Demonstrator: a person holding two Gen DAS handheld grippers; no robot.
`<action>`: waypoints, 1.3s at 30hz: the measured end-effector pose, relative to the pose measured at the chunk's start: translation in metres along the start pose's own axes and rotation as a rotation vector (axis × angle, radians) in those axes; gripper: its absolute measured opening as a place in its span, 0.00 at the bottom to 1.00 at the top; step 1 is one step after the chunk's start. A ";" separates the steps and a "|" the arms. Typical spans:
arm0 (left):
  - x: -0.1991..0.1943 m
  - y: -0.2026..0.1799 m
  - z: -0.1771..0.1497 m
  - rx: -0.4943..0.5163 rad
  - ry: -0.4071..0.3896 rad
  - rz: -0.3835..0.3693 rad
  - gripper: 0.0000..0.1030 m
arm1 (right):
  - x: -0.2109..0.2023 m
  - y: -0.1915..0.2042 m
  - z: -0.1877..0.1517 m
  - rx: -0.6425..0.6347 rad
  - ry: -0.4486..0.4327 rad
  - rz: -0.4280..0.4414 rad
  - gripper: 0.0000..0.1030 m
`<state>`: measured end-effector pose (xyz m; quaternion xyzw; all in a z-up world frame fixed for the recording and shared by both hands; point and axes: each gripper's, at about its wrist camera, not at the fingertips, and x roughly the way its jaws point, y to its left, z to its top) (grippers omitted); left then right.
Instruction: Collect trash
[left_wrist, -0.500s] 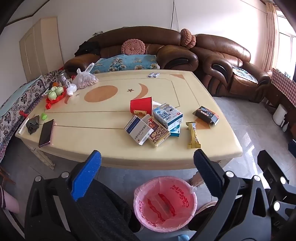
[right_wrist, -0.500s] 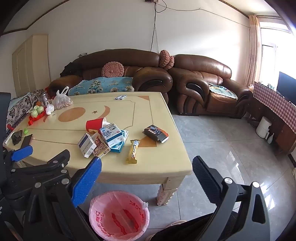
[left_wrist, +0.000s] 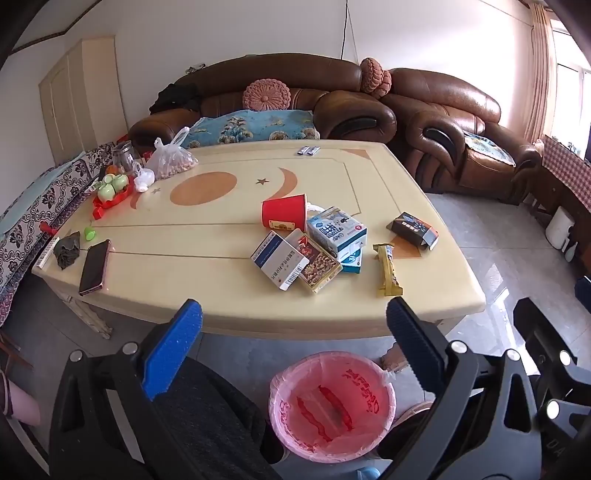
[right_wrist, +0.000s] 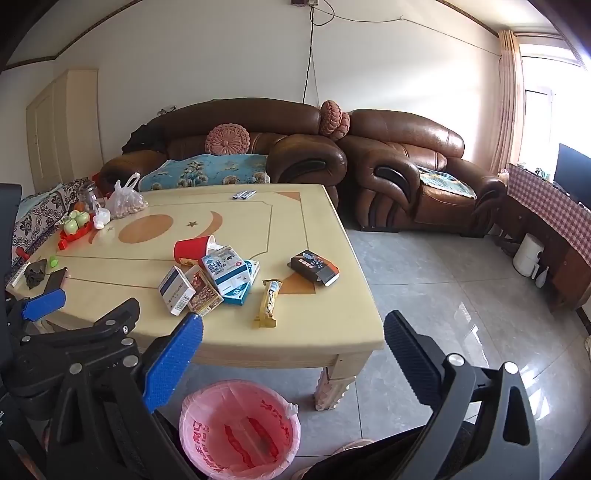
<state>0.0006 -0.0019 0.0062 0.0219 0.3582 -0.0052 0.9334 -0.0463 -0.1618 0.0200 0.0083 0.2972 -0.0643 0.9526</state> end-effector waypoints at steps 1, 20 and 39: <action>0.000 0.000 0.000 0.000 -0.002 0.003 0.95 | 0.000 0.000 0.000 0.000 0.001 0.001 0.93; 0.001 0.007 -0.002 -0.002 0.004 -0.005 0.95 | -0.002 0.004 0.002 0.003 0.001 0.007 0.93; 0.003 0.007 -0.006 -0.017 0.019 -0.016 0.95 | -0.002 0.005 0.001 0.006 0.003 0.010 0.93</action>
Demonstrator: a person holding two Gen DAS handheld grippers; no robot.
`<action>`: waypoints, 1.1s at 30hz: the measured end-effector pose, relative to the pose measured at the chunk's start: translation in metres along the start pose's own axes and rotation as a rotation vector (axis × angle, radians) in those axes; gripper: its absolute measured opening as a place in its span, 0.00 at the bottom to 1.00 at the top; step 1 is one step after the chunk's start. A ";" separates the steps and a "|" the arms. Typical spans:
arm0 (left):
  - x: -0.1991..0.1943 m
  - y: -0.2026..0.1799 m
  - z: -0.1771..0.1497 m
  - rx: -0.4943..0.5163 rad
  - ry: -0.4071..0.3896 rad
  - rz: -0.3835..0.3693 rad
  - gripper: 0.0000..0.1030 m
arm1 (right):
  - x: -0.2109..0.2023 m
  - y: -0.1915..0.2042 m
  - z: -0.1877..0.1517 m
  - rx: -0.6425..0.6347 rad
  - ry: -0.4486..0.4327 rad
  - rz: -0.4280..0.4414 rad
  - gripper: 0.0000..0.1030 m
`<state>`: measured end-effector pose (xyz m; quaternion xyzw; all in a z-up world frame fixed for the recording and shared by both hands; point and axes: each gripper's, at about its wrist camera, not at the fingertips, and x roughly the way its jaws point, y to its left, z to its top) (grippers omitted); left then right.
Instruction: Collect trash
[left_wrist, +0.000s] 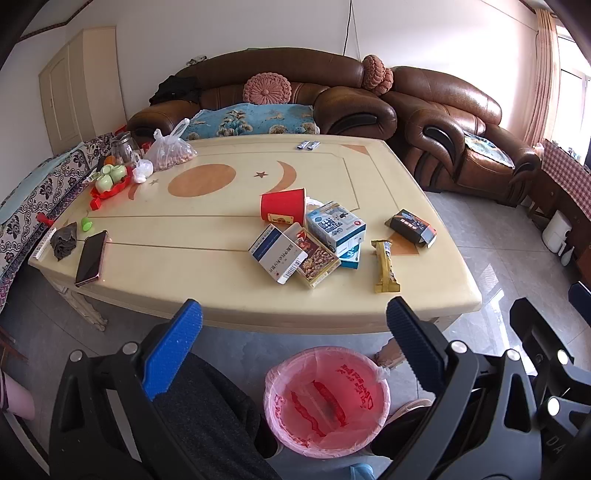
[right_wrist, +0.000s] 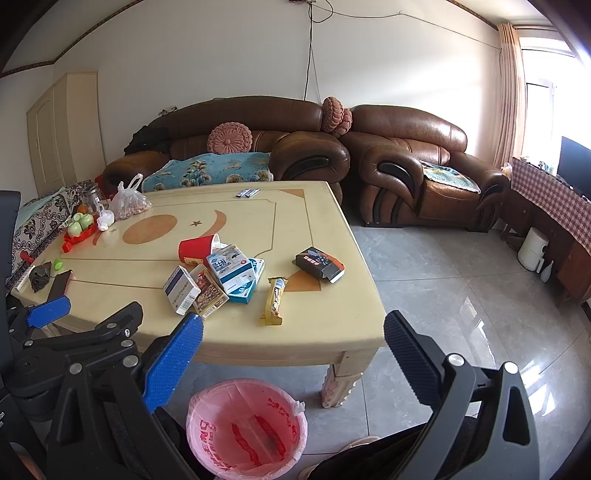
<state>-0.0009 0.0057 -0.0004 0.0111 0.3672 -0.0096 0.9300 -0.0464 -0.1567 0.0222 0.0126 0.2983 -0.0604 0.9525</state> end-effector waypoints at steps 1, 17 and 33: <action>0.000 0.000 0.000 0.000 0.000 0.000 0.95 | 0.000 0.000 0.000 0.000 0.000 0.000 0.93; 0.000 0.000 0.001 0.000 0.001 -0.001 0.95 | 0.000 -0.001 0.001 0.004 0.001 0.002 0.93; 0.001 0.001 -0.001 -0.002 0.009 -0.002 0.95 | 0.000 0.001 0.001 0.006 0.005 0.005 0.93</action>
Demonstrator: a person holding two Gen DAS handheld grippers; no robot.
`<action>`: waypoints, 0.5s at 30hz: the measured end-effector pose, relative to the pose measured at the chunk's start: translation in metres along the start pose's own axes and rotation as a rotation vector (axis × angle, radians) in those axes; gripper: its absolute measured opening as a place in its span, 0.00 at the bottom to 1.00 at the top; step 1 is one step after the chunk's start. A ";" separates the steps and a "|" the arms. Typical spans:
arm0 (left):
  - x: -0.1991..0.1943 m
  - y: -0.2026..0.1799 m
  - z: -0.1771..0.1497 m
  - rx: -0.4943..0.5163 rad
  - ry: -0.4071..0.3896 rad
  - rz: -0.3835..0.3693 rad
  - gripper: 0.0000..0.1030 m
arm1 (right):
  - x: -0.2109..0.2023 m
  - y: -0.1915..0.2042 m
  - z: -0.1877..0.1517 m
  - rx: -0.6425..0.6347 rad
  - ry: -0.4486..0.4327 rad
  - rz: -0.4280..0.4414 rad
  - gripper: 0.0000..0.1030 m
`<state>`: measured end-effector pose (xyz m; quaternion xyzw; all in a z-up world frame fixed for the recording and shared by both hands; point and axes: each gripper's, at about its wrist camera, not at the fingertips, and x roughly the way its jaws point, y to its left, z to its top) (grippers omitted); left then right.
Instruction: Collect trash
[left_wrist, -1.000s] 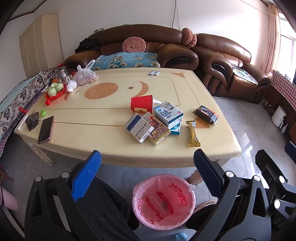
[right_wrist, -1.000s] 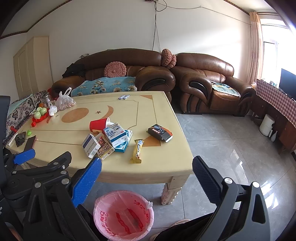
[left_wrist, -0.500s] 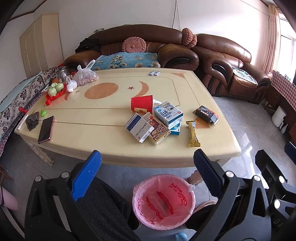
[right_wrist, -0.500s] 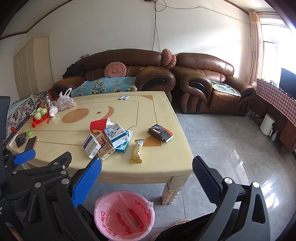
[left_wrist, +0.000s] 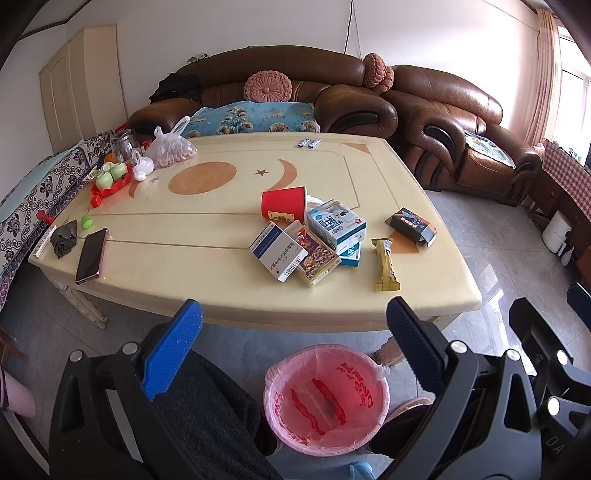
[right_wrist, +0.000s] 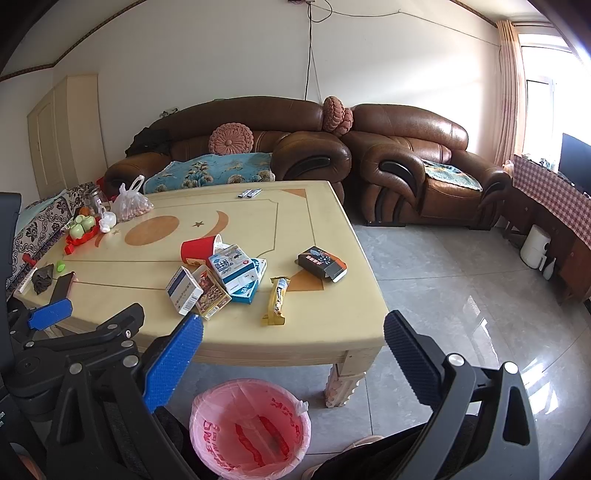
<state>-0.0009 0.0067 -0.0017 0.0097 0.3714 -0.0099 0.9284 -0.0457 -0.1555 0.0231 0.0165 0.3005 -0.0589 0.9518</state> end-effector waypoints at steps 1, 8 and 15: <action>0.000 0.000 0.000 0.000 0.002 -0.001 0.95 | 0.000 0.000 0.000 0.000 0.000 0.000 0.93; 0.009 0.007 -0.001 -0.024 0.050 -0.026 0.95 | 0.004 0.009 -0.003 0.002 0.012 0.019 0.93; 0.022 0.028 0.006 -0.090 0.080 -0.017 0.95 | 0.018 0.005 -0.004 0.015 0.023 0.029 0.93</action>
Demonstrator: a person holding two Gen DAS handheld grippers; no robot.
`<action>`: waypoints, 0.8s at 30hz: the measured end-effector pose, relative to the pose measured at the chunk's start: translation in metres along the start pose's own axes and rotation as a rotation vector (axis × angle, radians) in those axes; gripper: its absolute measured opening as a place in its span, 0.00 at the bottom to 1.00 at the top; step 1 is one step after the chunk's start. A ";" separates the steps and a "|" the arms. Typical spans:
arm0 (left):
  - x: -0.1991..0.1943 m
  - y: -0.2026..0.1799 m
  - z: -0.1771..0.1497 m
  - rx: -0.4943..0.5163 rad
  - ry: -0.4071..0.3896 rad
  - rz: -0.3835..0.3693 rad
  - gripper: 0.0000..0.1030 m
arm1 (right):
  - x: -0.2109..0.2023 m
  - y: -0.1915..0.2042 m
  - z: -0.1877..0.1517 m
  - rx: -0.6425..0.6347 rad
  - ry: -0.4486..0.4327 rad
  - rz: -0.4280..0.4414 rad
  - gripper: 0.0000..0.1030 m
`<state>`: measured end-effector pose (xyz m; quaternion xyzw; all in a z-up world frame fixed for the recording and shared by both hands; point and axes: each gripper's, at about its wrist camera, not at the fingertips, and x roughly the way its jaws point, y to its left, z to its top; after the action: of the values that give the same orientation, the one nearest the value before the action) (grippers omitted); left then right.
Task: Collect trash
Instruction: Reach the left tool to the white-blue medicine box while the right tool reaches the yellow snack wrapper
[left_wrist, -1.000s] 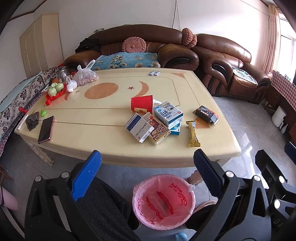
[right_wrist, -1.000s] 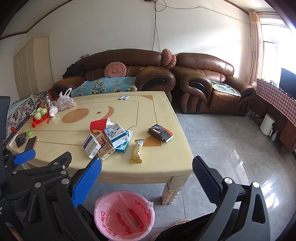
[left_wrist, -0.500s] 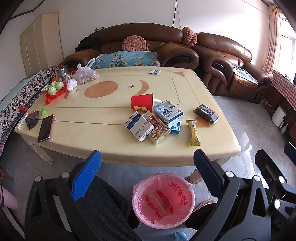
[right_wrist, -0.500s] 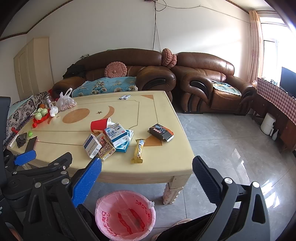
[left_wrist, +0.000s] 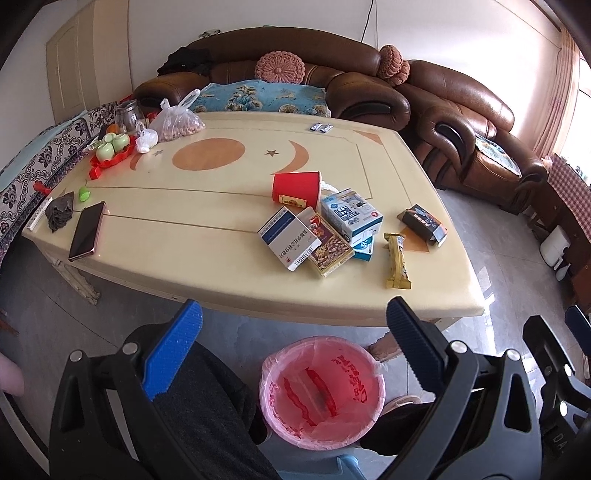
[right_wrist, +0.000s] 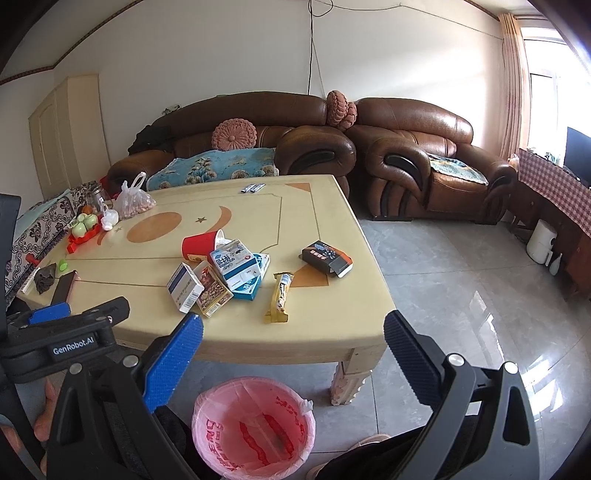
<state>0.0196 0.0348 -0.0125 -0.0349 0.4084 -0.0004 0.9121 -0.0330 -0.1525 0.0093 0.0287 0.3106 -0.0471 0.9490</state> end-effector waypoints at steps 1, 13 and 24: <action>0.002 0.002 0.001 -0.004 0.003 0.003 0.95 | 0.002 0.001 0.000 0.002 0.002 0.003 0.93; 0.041 0.017 0.025 -0.061 0.098 -0.011 0.95 | 0.040 -0.013 0.007 0.006 0.024 0.008 0.93; 0.086 0.028 0.054 -0.151 0.190 -0.054 0.95 | 0.086 -0.014 0.019 0.007 0.064 0.035 0.93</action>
<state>0.1164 0.0639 -0.0421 -0.1144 0.4909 0.0027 0.8637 0.0460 -0.1744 -0.0268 0.0388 0.3399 -0.0306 0.9392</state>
